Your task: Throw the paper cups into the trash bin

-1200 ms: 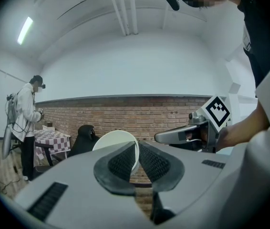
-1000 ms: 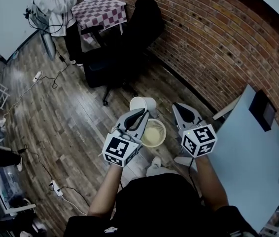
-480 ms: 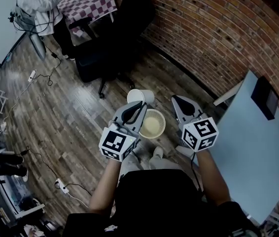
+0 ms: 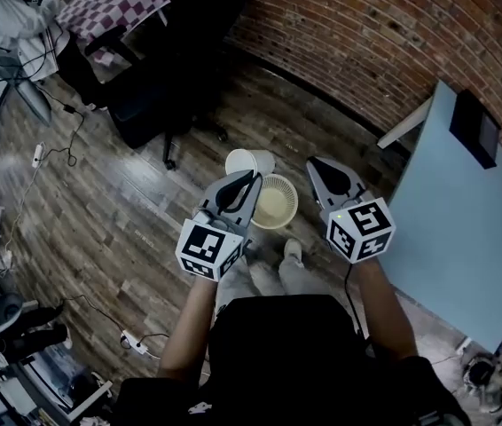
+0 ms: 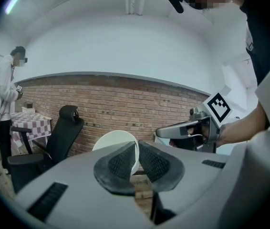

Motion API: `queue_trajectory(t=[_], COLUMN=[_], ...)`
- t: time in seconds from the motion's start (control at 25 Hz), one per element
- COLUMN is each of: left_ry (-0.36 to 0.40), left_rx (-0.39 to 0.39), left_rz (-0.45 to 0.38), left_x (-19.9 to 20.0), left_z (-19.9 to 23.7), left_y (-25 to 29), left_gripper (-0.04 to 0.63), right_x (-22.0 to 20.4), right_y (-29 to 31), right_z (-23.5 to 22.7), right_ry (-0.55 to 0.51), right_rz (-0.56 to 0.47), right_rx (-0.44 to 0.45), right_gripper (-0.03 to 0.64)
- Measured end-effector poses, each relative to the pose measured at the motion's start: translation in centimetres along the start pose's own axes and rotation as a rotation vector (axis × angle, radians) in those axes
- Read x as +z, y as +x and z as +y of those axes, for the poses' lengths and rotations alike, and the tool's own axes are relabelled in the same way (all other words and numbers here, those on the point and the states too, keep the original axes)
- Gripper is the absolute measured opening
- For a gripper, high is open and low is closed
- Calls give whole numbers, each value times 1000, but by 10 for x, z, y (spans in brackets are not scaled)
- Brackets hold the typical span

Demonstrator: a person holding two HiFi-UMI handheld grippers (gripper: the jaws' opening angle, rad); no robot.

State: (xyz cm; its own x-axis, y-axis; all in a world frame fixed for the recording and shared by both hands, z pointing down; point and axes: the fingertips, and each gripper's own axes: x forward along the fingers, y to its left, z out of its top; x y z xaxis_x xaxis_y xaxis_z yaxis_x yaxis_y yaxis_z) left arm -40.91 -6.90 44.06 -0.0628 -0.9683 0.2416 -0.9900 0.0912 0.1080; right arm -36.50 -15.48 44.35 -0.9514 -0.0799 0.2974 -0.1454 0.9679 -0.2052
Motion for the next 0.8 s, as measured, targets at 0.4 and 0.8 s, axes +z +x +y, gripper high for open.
queue_trajectory(t=[0.4,0.8], left_ry=[-42,-85], left_rx=[-173,-337], left_rz=[126,302], left_x=[-58,-168], left_z=[21,22], left_y=[13,49], left_gripper=[31,31], right_x=[-44,-125], right_y=[21,29], right_z=[3,-23], right_ry=[106,230], right_rz=[48,102], right_rx=[-171,-348], right_gripper=[5,5])
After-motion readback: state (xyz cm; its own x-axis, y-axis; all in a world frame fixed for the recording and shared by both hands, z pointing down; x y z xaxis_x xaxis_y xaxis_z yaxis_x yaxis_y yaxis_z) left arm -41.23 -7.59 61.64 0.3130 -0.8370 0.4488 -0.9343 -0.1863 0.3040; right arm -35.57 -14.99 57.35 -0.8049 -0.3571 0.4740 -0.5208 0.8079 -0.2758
